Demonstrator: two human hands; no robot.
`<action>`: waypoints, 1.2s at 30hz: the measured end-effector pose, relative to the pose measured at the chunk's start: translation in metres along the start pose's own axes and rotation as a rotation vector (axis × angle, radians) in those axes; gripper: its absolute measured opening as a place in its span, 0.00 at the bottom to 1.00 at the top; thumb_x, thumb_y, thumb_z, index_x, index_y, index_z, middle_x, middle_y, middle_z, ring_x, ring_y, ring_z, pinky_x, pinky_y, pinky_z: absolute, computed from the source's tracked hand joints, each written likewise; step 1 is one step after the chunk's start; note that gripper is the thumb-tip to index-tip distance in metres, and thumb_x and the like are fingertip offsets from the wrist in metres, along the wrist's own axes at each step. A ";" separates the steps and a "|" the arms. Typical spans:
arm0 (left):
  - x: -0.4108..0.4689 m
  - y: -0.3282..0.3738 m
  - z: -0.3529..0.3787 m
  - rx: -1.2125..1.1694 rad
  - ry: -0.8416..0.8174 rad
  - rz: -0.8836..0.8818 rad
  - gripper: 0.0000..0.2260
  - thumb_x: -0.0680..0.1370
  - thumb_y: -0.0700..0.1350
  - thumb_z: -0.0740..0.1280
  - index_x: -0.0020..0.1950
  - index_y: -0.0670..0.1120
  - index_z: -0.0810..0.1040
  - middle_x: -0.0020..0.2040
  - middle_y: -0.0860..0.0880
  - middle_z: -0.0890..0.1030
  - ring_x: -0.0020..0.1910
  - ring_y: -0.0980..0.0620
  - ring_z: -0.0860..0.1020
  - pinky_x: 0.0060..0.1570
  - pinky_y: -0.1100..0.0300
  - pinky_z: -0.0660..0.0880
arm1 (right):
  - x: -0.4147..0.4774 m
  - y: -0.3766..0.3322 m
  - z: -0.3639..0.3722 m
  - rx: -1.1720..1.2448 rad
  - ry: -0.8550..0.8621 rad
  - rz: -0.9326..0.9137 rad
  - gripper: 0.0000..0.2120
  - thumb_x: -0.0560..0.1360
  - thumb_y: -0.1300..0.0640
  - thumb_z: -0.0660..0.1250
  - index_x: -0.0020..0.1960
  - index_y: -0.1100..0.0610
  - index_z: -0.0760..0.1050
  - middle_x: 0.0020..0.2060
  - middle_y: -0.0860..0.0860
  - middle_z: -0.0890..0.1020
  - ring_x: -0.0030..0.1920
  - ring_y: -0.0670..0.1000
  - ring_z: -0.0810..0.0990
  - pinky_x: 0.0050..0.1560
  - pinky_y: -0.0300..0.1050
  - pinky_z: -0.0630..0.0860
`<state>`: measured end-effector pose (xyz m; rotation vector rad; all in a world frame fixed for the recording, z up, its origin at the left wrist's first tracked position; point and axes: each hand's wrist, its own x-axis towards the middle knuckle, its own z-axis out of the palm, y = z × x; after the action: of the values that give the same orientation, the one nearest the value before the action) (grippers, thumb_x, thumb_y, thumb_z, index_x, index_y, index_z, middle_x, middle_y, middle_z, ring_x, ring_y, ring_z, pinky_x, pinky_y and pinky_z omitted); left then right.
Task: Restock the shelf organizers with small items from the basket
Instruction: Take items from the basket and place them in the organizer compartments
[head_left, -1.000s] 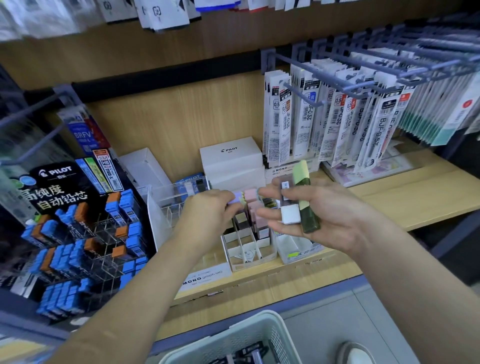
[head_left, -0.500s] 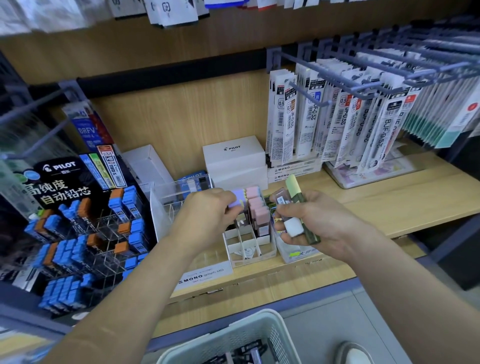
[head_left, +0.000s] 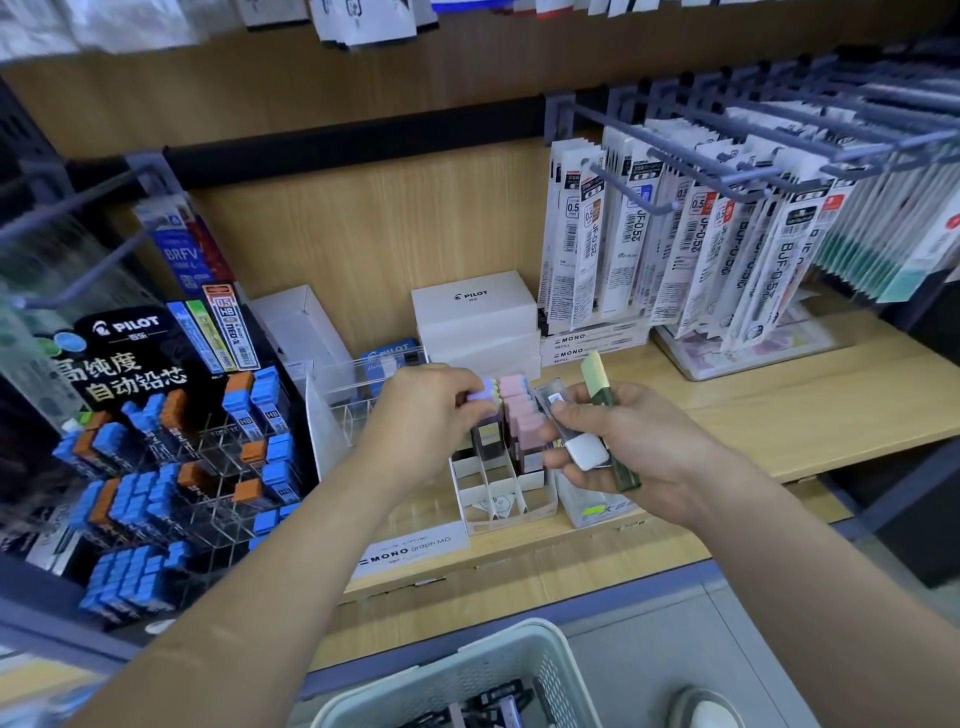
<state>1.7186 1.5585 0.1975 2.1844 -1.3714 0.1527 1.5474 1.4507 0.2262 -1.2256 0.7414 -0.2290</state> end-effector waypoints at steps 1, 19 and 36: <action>0.000 0.000 0.000 -0.023 -0.009 -0.012 0.09 0.74 0.49 0.71 0.41 0.43 0.81 0.37 0.48 0.80 0.39 0.49 0.76 0.41 0.54 0.72 | 0.000 0.000 0.000 -0.002 0.001 0.003 0.03 0.78 0.60 0.66 0.46 0.56 0.74 0.36 0.55 0.84 0.34 0.52 0.83 0.32 0.42 0.79; -0.002 0.006 0.013 0.089 0.058 -0.004 0.03 0.74 0.45 0.70 0.45 0.47 0.82 0.43 0.50 0.78 0.45 0.48 0.76 0.43 0.56 0.73 | -0.001 -0.007 0.003 0.369 -0.279 0.224 0.10 0.78 0.48 0.62 0.52 0.53 0.76 0.35 0.54 0.74 0.33 0.52 0.73 0.34 0.42 0.74; 0.010 0.044 -0.065 -0.773 -0.107 -0.273 0.12 0.75 0.51 0.67 0.41 0.43 0.81 0.26 0.53 0.71 0.24 0.57 0.67 0.26 0.66 0.66 | -0.005 -0.010 0.012 0.137 -0.393 0.121 0.21 0.74 0.34 0.61 0.52 0.50 0.77 0.36 0.52 0.71 0.31 0.46 0.65 0.24 0.35 0.61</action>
<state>1.6982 1.5690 0.2731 1.6926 -0.9405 -0.5195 1.5535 1.4596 0.2392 -1.0491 0.4473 0.0613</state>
